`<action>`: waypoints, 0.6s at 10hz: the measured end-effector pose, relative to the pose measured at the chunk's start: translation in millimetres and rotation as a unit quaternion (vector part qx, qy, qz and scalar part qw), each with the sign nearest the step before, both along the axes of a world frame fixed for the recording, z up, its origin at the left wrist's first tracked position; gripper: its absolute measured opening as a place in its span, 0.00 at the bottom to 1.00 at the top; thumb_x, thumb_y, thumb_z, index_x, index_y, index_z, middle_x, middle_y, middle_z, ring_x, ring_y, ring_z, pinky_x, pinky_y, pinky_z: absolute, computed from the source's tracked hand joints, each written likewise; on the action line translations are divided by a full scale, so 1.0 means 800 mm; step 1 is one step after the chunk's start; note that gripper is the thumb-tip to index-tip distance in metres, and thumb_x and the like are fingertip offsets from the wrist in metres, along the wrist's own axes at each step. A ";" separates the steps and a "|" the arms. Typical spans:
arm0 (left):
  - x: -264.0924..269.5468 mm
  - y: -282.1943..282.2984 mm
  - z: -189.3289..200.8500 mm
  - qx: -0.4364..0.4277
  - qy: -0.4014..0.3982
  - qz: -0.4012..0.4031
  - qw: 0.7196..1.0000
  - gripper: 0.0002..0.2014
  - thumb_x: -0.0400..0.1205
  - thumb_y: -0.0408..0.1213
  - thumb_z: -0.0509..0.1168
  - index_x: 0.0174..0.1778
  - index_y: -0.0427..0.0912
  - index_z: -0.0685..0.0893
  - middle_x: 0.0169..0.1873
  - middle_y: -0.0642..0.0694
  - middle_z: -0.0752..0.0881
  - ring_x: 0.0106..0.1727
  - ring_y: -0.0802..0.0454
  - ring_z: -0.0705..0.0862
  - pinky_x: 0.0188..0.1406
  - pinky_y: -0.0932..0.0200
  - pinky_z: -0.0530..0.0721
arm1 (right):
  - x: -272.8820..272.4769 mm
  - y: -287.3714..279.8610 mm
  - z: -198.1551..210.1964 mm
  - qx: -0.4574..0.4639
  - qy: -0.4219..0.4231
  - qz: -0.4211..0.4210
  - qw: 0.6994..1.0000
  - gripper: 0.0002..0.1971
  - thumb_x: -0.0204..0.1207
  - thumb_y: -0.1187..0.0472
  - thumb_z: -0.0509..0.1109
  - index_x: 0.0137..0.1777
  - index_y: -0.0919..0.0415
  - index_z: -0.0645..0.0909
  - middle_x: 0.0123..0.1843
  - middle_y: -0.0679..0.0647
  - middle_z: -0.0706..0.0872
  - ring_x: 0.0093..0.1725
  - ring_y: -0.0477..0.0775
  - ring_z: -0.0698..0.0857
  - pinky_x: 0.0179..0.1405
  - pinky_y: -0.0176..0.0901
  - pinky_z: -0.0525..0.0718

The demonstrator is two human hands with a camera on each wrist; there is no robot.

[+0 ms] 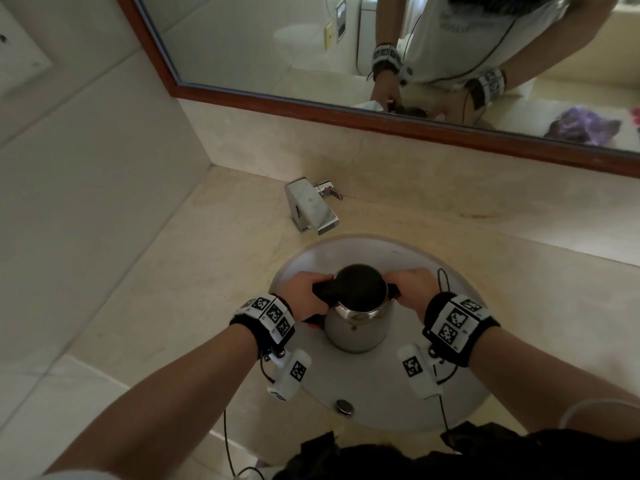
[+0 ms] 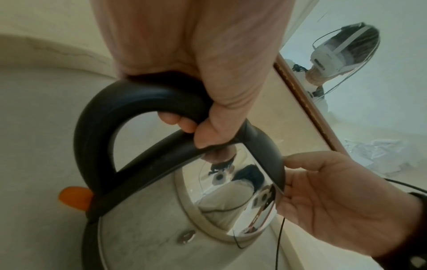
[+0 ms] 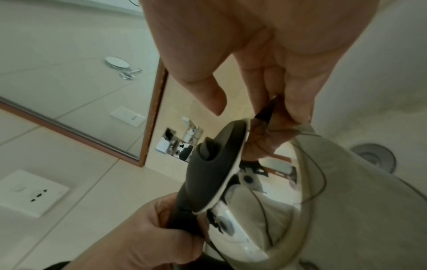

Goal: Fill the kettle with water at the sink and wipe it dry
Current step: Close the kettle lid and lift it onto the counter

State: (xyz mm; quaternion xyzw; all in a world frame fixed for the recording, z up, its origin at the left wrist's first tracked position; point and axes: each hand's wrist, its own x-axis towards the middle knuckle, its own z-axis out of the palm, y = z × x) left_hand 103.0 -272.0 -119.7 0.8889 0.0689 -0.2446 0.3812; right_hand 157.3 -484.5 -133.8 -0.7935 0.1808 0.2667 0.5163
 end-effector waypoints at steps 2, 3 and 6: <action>-0.011 -0.029 0.057 -0.042 -0.053 -0.023 0.997 0.19 0.72 0.22 0.67 0.55 0.44 0.89 0.40 0.46 0.88 0.35 0.57 0.86 0.27 0.72 0.85 | -0.020 -0.037 0.066 -0.008 -0.060 -0.003 0.998 0.08 0.71 0.59 0.74 0.36 0.64 0.85 0.40 0.62 0.86 0.47 0.63 0.86 0.48 0.51 0.80; -0.021 -0.051 0.098 -0.038 -0.095 -0.040 0.994 0.17 0.69 0.24 0.68 0.46 0.49 0.90 0.37 0.49 0.90 0.37 0.58 0.86 0.32 0.70 0.82 | -0.037 -0.064 0.106 -0.009 -0.098 -0.003 0.995 0.06 0.70 0.61 0.75 0.35 0.60 0.82 0.41 0.59 0.84 0.42 0.56 0.82 0.49 0.51 0.83; -0.074 -0.121 0.186 -0.073 -0.106 -0.107 0.986 0.21 0.71 0.22 0.69 0.48 0.56 0.87 0.38 0.54 0.90 0.43 0.57 0.88 0.36 0.63 0.87 | -0.155 -0.137 0.219 -0.150 -0.202 0.052 0.967 0.08 0.78 0.62 0.69 0.56 0.60 0.85 0.53 0.58 0.89 0.63 0.63 0.85 0.58 0.46 0.79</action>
